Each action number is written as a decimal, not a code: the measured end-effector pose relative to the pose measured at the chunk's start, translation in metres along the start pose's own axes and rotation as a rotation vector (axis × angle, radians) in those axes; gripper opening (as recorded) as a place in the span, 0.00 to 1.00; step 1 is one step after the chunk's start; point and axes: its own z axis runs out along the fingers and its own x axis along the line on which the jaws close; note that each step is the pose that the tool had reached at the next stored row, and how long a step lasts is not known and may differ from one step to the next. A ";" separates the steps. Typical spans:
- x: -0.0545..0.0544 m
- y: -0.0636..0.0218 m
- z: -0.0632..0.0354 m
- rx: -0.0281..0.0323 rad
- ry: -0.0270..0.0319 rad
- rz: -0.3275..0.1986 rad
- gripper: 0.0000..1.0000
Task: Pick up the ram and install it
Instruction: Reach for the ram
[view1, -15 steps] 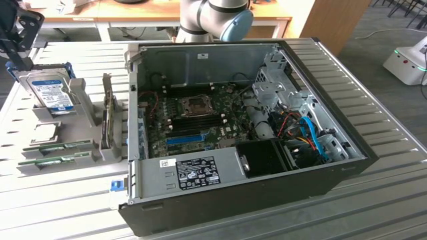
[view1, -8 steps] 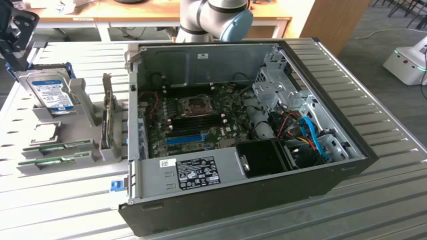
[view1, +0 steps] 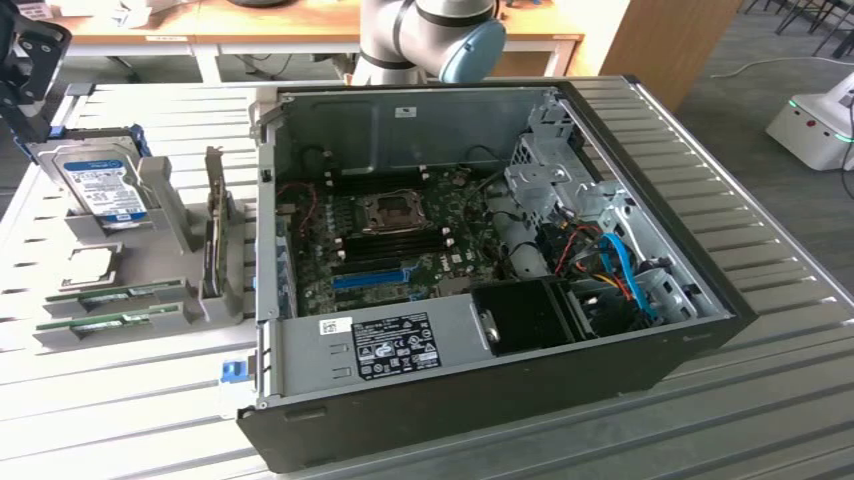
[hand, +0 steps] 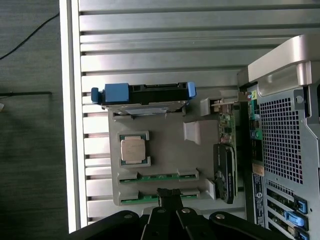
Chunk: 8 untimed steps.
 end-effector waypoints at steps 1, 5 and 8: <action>0.000 0.0000 0.0000 0.0000 0.0000 0.000 0.11; 0.000 0.0000 0.0000 -0.0003 0.0005 -0.011 0.11; 0.000 -0.0001 0.0000 -0.0006 0.0014 -0.028 0.11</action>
